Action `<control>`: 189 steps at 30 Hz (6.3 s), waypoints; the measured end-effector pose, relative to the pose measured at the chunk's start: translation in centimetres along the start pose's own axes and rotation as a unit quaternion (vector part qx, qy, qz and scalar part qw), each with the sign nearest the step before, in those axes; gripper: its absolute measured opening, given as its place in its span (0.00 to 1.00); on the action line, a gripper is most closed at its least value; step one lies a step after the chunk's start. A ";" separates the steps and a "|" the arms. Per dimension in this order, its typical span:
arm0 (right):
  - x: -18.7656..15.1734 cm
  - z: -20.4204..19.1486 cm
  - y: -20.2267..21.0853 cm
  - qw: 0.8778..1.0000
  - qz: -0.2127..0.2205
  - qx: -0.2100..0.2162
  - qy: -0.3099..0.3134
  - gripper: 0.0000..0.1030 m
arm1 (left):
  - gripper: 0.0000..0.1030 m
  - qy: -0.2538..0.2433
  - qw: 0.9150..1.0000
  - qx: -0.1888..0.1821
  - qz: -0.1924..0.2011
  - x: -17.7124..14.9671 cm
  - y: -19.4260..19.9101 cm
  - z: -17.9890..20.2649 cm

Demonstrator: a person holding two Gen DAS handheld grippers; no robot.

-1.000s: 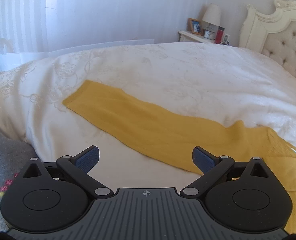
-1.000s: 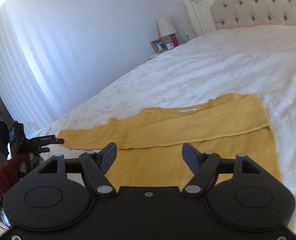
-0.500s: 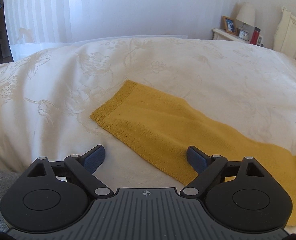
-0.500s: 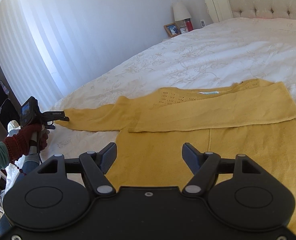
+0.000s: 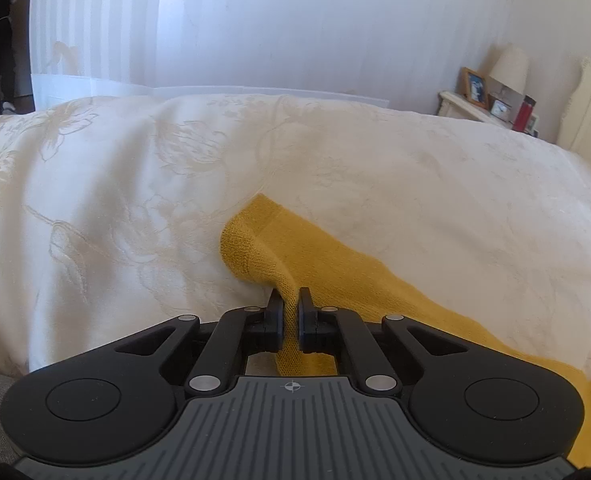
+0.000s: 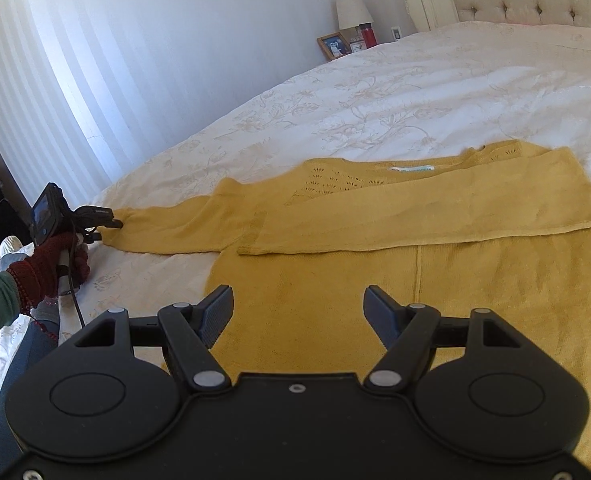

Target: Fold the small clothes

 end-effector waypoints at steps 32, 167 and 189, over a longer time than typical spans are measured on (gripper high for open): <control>-5.0 8.8 7.5 0.997 0.050 -0.046 -0.042 0.72 | 0.07 -0.193 0.939 -0.281 0.044 -12.2 25.8 40.4; 7.8 19.1 -0.2 0.971 -0.012 -0.230 0.062 0.46 | 0.77 -0.265 0.937 -0.212 0.081 -23.8 18.7 21.9; 2.0 20.3 -1.6 0.979 0.063 -0.192 0.017 0.54 | 0.88 -0.262 0.936 -0.215 0.096 -24.7 18.4 22.0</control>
Point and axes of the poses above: each gripper's, at about its wrist camera, not at the fingertips, and y roughly against the way its jaws point, z to its right, x to its top, the point moved 7 cm from there along -y, roughly the way its jaws point, and after that the axes turned 13 degrees about x, right-handed, at the moved point
